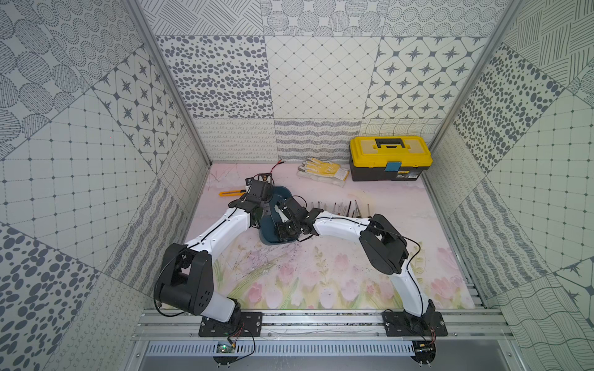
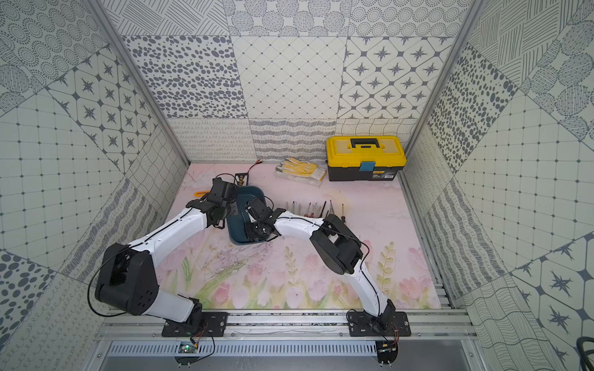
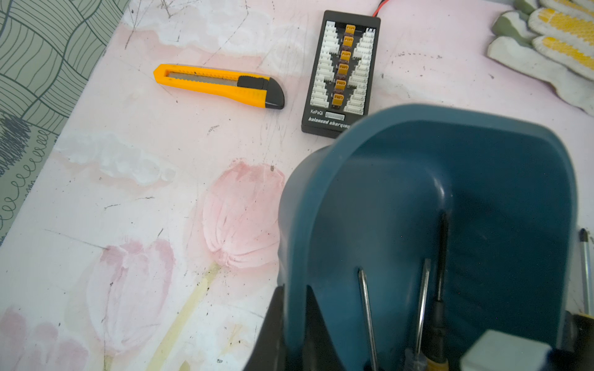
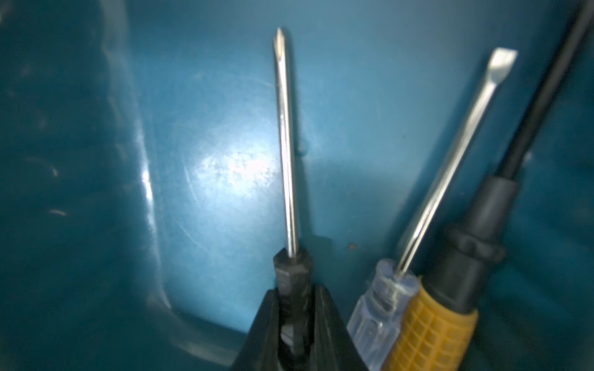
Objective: Take out the screwdriver from the storage box
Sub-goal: Pick up the screwdriver from the storage box.
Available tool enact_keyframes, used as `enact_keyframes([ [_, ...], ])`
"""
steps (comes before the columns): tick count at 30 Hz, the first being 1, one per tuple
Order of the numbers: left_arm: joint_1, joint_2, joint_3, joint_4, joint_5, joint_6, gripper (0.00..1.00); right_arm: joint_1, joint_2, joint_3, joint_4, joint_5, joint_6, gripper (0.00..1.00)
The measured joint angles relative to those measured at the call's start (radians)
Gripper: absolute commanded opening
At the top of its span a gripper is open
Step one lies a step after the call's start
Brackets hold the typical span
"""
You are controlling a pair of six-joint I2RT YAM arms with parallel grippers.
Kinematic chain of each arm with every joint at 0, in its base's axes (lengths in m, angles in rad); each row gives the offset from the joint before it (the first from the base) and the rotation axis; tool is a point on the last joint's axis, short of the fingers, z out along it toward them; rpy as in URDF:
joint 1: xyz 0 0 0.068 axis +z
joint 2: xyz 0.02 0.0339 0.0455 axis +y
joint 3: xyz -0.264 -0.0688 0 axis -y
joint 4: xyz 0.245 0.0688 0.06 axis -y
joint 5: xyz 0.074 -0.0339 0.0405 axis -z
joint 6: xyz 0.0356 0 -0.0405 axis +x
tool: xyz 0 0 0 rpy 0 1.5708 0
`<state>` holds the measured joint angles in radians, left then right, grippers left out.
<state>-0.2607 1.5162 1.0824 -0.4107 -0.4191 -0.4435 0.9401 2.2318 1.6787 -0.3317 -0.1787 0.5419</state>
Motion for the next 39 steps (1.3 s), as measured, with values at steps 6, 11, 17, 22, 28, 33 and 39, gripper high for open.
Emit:
enact_keyframes([
  [6,0.000,0.013,0.000,0.000,-0.001,-0.005,0.00,-0.007,-0.027,-0.058,0.055,0.001,0.000,0.00],
  [11,0.000,0.028,-0.001,0.002,0.011,-0.015,0.00,-0.018,-0.077,-0.124,0.099,0.010,0.000,0.00],
  [17,0.000,0.049,-0.002,0.002,0.016,-0.025,0.00,-0.045,-0.143,-0.165,0.134,0.016,-0.002,0.00],
  [22,0.000,0.059,-0.002,0.003,0.016,-0.029,0.00,-0.068,-0.204,-0.184,0.147,0.019,-0.014,0.00],
  [28,0.000,0.061,-0.018,0.021,0.012,-0.033,0.00,-0.088,-0.285,-0.206,0.150,0.023,-0.035,0.00],
  [33,0.000,0.072,-0.019,0.033,0.007,-0.033,0.00,-0.105,-0.331,-0.213,0.149,0.026,-0.051,0.00],
  [39,0.000,0.075,-0.021,0.035,-0.003,-0.034,0.00,-0.155,-0.357,-0.223,0.139,0.042,-0.073,0.00],
])
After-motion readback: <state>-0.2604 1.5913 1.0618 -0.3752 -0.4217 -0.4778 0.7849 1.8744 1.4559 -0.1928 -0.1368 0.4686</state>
